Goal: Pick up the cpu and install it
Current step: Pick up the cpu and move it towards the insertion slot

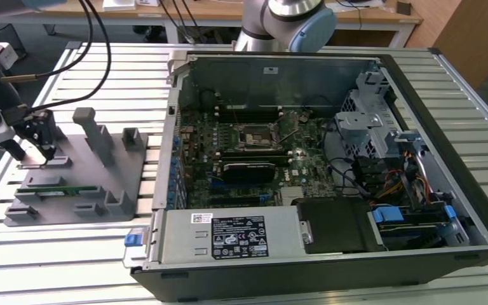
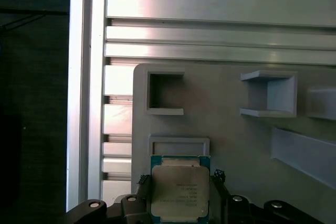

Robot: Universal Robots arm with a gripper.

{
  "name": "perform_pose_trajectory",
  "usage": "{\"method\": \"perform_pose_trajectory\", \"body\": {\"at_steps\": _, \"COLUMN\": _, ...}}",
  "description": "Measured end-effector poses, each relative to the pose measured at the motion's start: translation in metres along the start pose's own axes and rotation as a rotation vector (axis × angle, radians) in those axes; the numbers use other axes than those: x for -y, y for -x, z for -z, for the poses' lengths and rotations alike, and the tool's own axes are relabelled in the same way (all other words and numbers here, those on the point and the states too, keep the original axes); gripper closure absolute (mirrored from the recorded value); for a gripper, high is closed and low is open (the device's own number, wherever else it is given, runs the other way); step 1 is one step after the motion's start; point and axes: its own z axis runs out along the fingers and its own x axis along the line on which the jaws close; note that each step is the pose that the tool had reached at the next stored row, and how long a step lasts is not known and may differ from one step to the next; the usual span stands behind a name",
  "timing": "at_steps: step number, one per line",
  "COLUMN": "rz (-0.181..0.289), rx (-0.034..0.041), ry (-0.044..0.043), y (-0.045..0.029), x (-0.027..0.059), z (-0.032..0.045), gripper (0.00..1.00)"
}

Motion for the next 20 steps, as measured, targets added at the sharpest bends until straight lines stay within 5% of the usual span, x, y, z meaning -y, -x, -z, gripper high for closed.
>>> {"method": "perform_pose_trajectory", "body": {"at_steps": 20, "rz": 0.000, "rx": -0.0001, "ry": -0.0001, "y": 0.0002, "x": -0.0002, "z": 0.0104, "gripper": 0.47}}
